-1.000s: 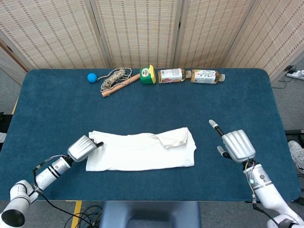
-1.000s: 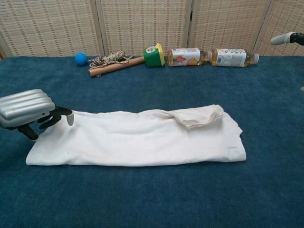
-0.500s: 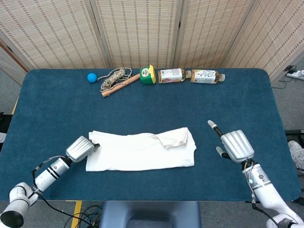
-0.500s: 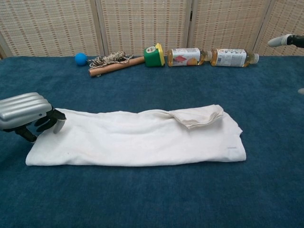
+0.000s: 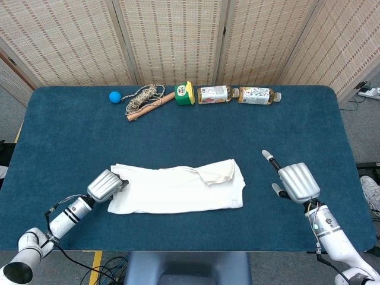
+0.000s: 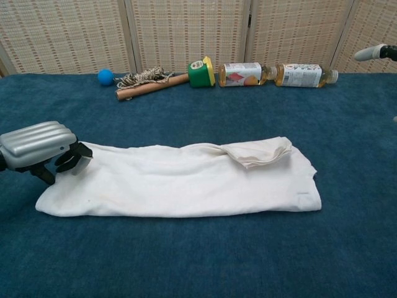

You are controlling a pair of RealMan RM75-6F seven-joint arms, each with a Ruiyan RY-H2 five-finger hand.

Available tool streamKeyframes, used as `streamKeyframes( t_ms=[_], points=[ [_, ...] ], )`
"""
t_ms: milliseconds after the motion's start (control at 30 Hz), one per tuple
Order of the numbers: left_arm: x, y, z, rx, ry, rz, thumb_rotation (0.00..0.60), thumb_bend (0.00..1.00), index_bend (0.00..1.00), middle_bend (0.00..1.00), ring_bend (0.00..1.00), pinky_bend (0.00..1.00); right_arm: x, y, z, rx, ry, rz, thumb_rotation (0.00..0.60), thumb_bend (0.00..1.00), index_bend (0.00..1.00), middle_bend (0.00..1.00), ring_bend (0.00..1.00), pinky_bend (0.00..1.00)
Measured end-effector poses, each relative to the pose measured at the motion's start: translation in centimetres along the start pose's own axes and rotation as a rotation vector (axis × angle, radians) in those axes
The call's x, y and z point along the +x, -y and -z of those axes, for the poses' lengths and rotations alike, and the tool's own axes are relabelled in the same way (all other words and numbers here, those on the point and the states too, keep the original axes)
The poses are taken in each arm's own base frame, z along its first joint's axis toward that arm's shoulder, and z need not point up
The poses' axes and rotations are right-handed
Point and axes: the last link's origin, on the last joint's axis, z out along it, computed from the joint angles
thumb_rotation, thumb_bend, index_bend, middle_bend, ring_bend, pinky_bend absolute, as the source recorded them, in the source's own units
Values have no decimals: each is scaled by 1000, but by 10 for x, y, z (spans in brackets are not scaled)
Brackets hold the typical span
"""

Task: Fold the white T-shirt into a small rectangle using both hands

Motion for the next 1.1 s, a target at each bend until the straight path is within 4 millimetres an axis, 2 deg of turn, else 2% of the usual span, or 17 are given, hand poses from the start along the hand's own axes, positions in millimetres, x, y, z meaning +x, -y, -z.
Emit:
streamKeyframes(
  t_ms=[267,533,833,1100],
  points=[
    [2,-3,-2,-13,-4,2,600,461,722,845,755,914,0,-1,0,1,-2,-4,600,331,4,921,938,1000],
    [5,-1,-1,-10,-7,11,600,541,722,845,755,914,0,-1,0,6,-5,-10,600,330,4,921,938,1000],
    [13,-3,7,1,-36,71,600,547,729,846,755,913,1,0,0,9,-17,-15,600,331,4,921,938,1000],
    [24,3,33,62,-55,165,600,547,729,845,756,914,2,1,2,16,-25,-18,600,331,4,921,938,1000]
  ],
)
